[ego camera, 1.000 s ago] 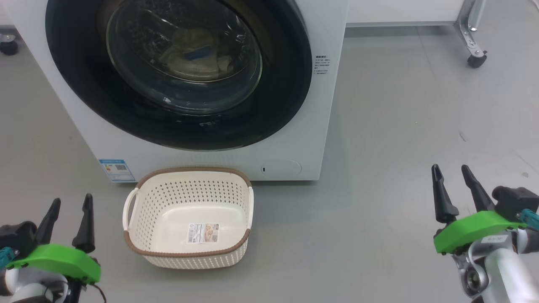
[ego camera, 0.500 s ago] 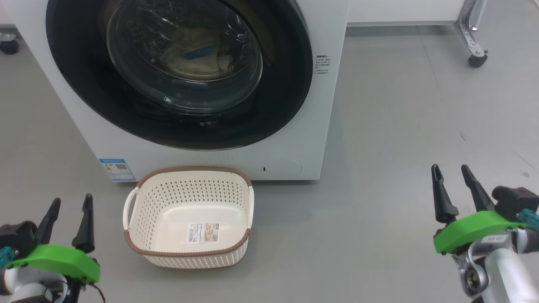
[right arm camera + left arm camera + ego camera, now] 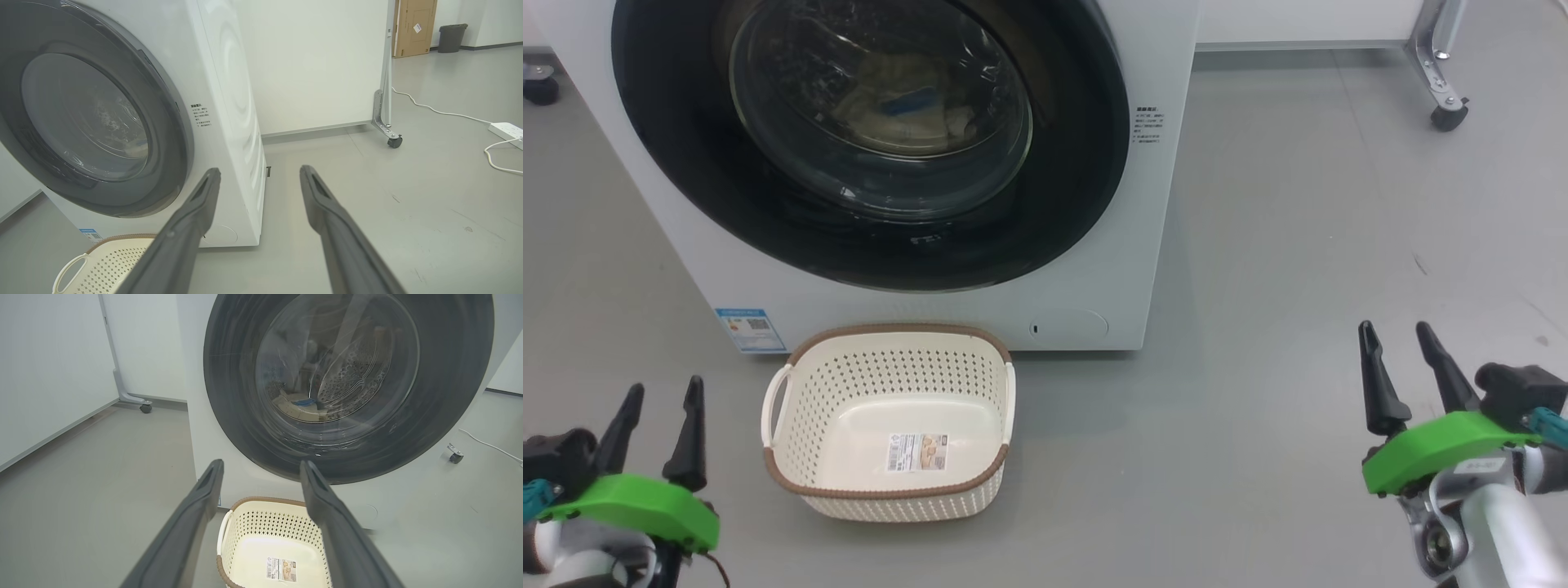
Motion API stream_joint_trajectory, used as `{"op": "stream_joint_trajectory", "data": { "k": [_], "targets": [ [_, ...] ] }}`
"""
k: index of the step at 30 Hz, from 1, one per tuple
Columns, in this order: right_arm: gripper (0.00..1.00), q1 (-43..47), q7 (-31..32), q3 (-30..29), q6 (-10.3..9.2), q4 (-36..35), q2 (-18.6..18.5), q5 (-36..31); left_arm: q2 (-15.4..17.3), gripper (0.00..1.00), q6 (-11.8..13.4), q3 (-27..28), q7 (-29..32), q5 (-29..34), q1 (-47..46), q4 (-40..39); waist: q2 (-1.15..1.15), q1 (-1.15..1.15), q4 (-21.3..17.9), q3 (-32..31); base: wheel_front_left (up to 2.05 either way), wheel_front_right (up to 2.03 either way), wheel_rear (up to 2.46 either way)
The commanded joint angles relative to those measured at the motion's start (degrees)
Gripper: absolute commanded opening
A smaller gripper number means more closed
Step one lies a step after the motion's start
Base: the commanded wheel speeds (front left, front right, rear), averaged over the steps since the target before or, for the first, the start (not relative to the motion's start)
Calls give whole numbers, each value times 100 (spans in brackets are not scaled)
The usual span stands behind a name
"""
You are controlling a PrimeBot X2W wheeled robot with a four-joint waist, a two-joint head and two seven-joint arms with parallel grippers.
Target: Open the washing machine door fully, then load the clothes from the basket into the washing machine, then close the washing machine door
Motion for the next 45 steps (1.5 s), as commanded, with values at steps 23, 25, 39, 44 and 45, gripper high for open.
{"op": "stream_joint_trajectory", "data": {
  "k": [23, 25, 39, 44, 45],
  "targets": [
    [0, 486, 284, -32, -2, 341, 158, 1000, -640, 0, 1, 58, 281, -786, 618, 153, 0, 0, 14, 12, 0, 0, 0],
    [0, 487, 316, -37, -3, 312, 159, 1125, -662, 0, 1, 89, 314, -883, 624, 119, 0, 0, 16, 14, 0, 0, 0],
    [0, 487, 549, -73, -5, 113, 162, 2002, -819, 0, -2, 309, 548, -1565, 663, -117, 0, 0, 27, 25, 0, 0, 0],
    [0, 487, 633, -87, -5, 42, 163, 2312, -874, 0, -2, 387, 632, -1806, 677, -200, 0, 0, 32, 29, 0, 0, 0],
    [0, 487, 649, -89, -6, 28, 163, 2375, -885, 0, -3, 403, 649, -1855, 679, -217, 0, 0, 32, 29, 0, 0, 0]
  ]
}}
